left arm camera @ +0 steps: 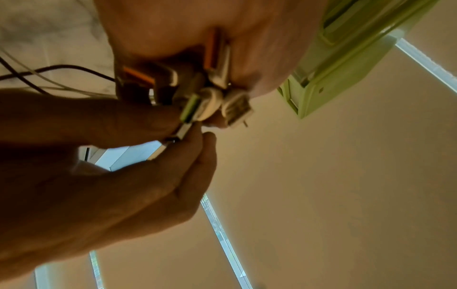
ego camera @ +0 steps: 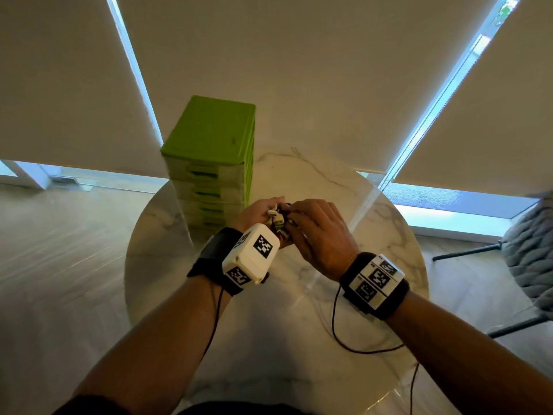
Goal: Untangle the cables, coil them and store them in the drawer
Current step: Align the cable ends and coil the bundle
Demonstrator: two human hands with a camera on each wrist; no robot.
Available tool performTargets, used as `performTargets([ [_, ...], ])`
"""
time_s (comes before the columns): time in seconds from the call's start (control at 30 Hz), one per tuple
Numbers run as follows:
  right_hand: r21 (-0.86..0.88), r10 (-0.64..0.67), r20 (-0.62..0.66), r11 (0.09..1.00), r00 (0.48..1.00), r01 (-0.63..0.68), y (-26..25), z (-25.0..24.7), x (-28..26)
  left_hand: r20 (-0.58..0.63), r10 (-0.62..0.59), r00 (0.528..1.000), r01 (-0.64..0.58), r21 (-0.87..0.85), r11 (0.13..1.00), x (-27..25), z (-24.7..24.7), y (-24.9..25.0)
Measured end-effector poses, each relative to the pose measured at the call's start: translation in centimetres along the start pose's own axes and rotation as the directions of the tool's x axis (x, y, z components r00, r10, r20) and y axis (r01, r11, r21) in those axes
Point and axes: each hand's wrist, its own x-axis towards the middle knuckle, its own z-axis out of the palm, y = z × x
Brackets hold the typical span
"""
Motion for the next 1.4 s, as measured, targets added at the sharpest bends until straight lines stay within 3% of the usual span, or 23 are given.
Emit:
performTargets([
  [0.13,0.027,-0.019,-0.045,0.999,0.999,0.020,0.4,-0.7,0.1,-0.092,-0.016,0.996,0.018,0.025,1.000,0.0,1.8,0.3],
  [0.43,0.127,0.032,-0.013,0.991,0.999,-0.030,0.6,-2.3,-2.8,-0.280,-0.012,0.960,0.069,0.194,0.979,1.2,2.1,-1.5],
  [0.53,0.256,0.132,0.102,0.954,0.986,-0.154,0.3,-2.7,-3.5,-0.323,0.013,0.946,0.089,0.299,0.950,1.1,2.7,-2.1],
  [0.67,0.486,0.407,0.128,0.769,0.904,-0.415,-0.3,-3.0,-3.0,-0.277,0.029,0.960,0.059,0.306,0.950,1.3,3.5,-2.6],
  [0.83,0.404,0.474,0.149,0.772,0.868,-0.491,-0.4,-2.2,-2.1,-0.335,0.074,0.939,0.020,0.269,0.963,1.2,3.7,-2.3],
  [1.0,0.499,0.478,0.106,0.733,0.872,-0.463,-0.8,-2.8,-2.1,-0.336,0.075,0.939,0.013,0.252,0.968,0.6,3.9,-2.3],
  [1.13,0.496,0.305,0.047,0.819,0.951,-0.287,-0.8,-1.8,-2.1,-0.231,0.055,0.971,0.001,0.237,0.971,-0.2,4.3,-2.6],
  [1.23,0.474,0.295,-0.010,0.843,0.955,-0.255,-0.3,-0.2,-2.4,-0.220,0.061,0.974,-0.021,0.180,0.983,-0.3,4.5,-2.6],
  [1.4,0.405,0.268,0.054,0.875,0.962,-0.266,-0.1,0.2,-2.6,-0.196,0.082,0.977,-0.043,0.196,0.980,-0.4,3.9,-2.5],
])
